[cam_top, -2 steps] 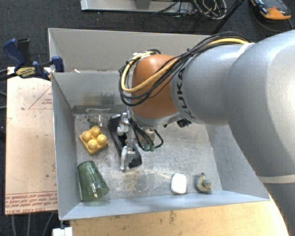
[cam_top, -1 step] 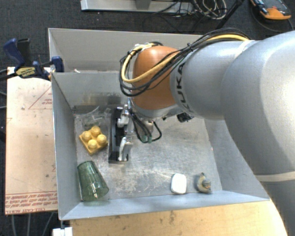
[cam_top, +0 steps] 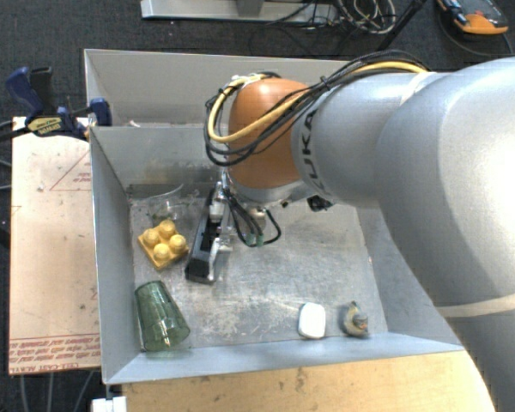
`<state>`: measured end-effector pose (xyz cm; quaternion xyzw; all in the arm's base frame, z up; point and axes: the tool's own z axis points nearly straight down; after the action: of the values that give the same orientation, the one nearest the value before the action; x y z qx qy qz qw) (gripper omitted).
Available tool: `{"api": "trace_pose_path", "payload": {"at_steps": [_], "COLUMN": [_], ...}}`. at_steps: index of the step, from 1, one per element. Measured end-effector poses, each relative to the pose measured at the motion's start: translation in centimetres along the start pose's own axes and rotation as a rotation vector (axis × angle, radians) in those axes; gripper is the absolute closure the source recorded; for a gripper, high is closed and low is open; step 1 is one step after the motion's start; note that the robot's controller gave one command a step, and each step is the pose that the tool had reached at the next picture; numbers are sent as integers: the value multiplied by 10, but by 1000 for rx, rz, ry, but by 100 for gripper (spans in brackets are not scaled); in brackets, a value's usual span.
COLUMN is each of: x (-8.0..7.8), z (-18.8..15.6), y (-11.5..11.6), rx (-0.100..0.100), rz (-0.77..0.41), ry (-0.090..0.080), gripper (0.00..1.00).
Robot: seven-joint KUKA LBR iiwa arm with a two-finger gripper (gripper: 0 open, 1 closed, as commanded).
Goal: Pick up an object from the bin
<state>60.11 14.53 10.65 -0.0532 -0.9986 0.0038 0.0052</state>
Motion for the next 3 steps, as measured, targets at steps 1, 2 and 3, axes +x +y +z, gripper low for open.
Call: {"api": "trace_pose_path", "payload": {"at_steps": [1,2,3], "x": [7,7,9], "z": [6,6,1], "y": [10,10,10], "rx": [-9,-9,-7], "rz": [-18,-18,-19], "ry": [12,12,13], "gripper": [100,100,100]}}
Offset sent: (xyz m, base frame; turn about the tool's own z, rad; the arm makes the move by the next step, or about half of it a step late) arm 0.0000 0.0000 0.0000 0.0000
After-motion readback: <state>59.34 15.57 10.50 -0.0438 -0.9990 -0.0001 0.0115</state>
